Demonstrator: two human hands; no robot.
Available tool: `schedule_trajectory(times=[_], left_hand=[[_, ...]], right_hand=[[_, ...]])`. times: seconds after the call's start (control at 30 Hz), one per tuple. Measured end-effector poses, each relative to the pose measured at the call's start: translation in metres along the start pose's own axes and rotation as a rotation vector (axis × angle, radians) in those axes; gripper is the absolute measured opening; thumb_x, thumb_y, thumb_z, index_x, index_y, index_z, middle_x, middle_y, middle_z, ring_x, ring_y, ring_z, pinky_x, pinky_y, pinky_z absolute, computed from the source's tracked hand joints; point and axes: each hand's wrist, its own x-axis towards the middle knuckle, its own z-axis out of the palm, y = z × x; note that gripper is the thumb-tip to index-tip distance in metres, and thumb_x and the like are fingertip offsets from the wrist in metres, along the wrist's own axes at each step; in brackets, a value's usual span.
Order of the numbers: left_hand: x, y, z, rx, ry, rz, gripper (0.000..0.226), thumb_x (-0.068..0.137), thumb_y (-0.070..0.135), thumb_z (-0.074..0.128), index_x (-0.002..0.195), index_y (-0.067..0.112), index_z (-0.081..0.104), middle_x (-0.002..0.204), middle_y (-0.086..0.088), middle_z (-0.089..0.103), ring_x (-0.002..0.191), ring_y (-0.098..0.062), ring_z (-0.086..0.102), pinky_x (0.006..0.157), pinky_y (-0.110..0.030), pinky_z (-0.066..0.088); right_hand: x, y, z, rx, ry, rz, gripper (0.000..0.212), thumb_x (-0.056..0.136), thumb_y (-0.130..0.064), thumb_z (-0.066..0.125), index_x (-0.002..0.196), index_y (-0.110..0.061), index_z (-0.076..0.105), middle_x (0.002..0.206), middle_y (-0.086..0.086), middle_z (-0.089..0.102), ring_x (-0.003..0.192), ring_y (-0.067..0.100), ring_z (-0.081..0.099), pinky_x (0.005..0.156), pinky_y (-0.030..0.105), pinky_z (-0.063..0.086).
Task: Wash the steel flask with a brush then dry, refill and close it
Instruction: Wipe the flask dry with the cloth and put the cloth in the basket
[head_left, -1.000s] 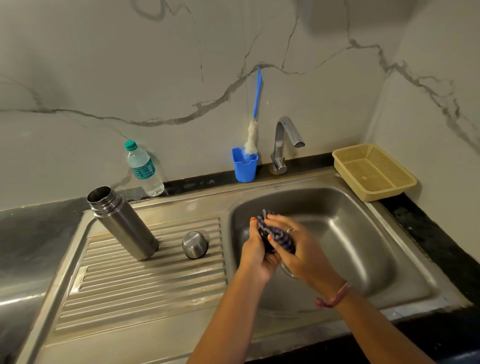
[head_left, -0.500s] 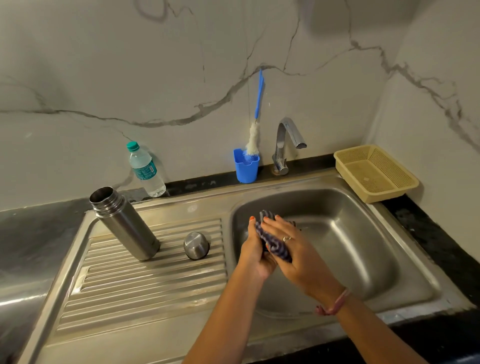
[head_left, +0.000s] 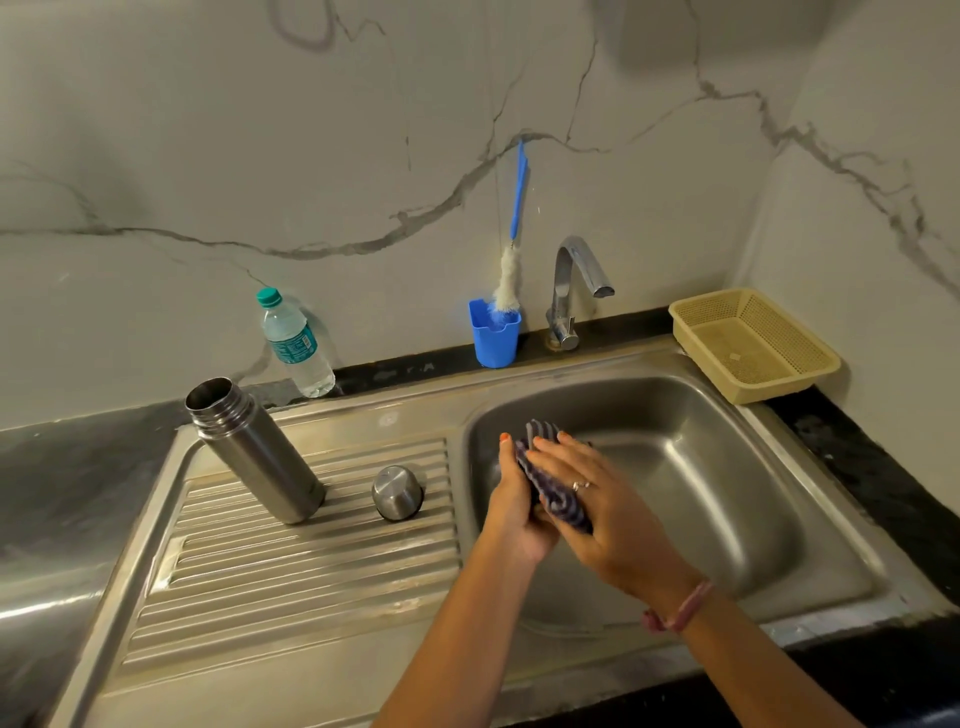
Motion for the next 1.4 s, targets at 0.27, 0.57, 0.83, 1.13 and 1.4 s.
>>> schedule_trajectory(times=[0.27, 0.57, 0.83, 1.13, 1.4], left_hand=[[-0.004, -0.016, -0.006, 0.153, 0.03, 0.078, 0.074, 0.089, 0.064, 0.053, 0.122, 0.0, 0.067, 0.113, -0.018, 0.073, 0.106, -0.028, 0.07, 0.083, -0.033, 0.06], [-0.014, -0.018, -0.002, 0.384, -0.014, 0.332, 0.06, 0.082, 0.052, 0.062, 0.115, 0.002, 0.065, 0.112, -0.015, 0.074, 0.107, -0.025, 0.07, 0.099, -0.039, 0.053], [-0.025, -0.016, -0.002, 0.379, -0.045, 0.297, 0.052, 0.097, 0.048, 0.049, 0.116, 0.003, 0.066, 0.106, -0.014, 0.075, 0.097, -0.022, 0.074, 0.075, -0.026, 0.061], [-0.031, -0.007, 0.005, 0.368, -0.093, 0.228, 0.038, 0.102, 0.033, 0.049, 0.117, 0.004, 0.069, 0.116, -0.019, 0.071, 0.1, -0.024, 0.07, 0.096, -0.038, 0.055], [-0.03, 0.004, 0.01, 0.364, -0.191, 0.269, 0.062, 0.079, 0.043, 0.07, 0.118, -0.004, 0.066, 0.115, -0.022, 0.07, 0.104, -0.03, 0.07, 0.093, -0.035, 0.057]], right_hand=[[-0.015, -0.006, 0.014, 0.574, 0.209, 0.32, 0.048, 0.094, -0.01, 0.056, 0.139, -0.019, 0.046, 0.143, -0.01, 0.047, 0.133, 0.008, 0.043, 0.106, 0.021, 0.039], [0.002, -0.025, 0.002, 0.693, 0.177, 0.433, 0.043, 0.098, -0.018, 0.049, 0.141, -0.019, 0.042, 0.141, -0.01, 0.048, 0.132, -0.002, 0.04, 0.105, 0.013, 0.034], [0.002, -0.026, -0.006, 0.849, 0.211, 0.498, 0.038, 0.101, -0.016, 0.042, 0.139, -0.024, 0.045, 0.134, -0.01, 0.055, 0.126, 0.001, 0.048, 0.092, 0.008, 0.041], [0.001, -0.028, -0.006, 0.698, 0.228, 0.442, 0.055, 0.09, -0.031, 0.047, 0.144, -0.02, 0.039, 0.145, -0.017, 0.042, 0.137, -0.001, 0.033, 0.115, 0.027, 0.028], [0.004, -0.038, -0.003, 0.901, 0.262, 0.49, 0.039, 0.097, -0.019, 0.045, 0.135, -0.025, 0.05, 0.133, -0.008, 0.058, 0.125, 0.003, 0.05, 0.101, 0.017, 0.041]])
